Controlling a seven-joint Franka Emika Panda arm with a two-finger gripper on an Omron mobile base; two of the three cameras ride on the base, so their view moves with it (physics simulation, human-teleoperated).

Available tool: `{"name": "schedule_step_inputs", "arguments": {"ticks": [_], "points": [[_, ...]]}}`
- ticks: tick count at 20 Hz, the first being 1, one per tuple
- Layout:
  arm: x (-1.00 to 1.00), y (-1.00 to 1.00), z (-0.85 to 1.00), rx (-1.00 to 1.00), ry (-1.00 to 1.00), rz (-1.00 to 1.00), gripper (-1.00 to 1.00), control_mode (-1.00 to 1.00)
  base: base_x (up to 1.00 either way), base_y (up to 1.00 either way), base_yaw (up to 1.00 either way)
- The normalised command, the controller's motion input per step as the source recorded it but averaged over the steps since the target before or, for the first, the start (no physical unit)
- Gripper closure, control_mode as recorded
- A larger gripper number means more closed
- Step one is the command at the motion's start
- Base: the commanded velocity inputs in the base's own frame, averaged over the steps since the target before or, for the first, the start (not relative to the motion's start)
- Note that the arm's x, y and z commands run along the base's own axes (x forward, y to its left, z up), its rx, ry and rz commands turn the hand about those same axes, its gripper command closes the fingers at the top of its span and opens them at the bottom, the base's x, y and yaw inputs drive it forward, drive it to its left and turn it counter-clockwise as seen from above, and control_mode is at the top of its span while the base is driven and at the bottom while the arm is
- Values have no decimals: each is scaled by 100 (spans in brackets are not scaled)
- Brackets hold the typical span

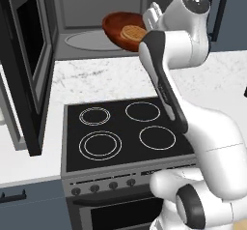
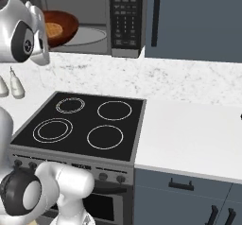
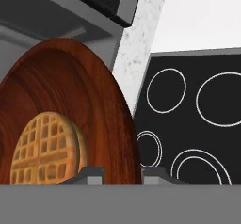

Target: Open the microwave, place the bowl with waffle inside the microwave, then close the microwave door and turn it on.

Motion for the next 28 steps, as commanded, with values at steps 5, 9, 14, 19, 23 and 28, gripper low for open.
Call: {"name": "schedule_step_inputs", "arguments": {"ticks": [5, 9, 14, 19, 23, 28], "points": [[86, 25, 1, -11, 1, 8, 100, -100, 0, 0, 0], [92, 14, -11, -13, 9, 8, 100, -100, 0, 0, 0], [86, 2, -9, -7, 6, 4, 100, -100, 0, 0, 0], [79, 0, -2, 0, 0, 0, 100, -100, 0, 0, 0], [74, 0, -17, 0, 0, 0, 100, -100, 0, 0, 0], [52, 0, -28, 0, 0, 0, 100, -100, 0, 0, 0]]}}
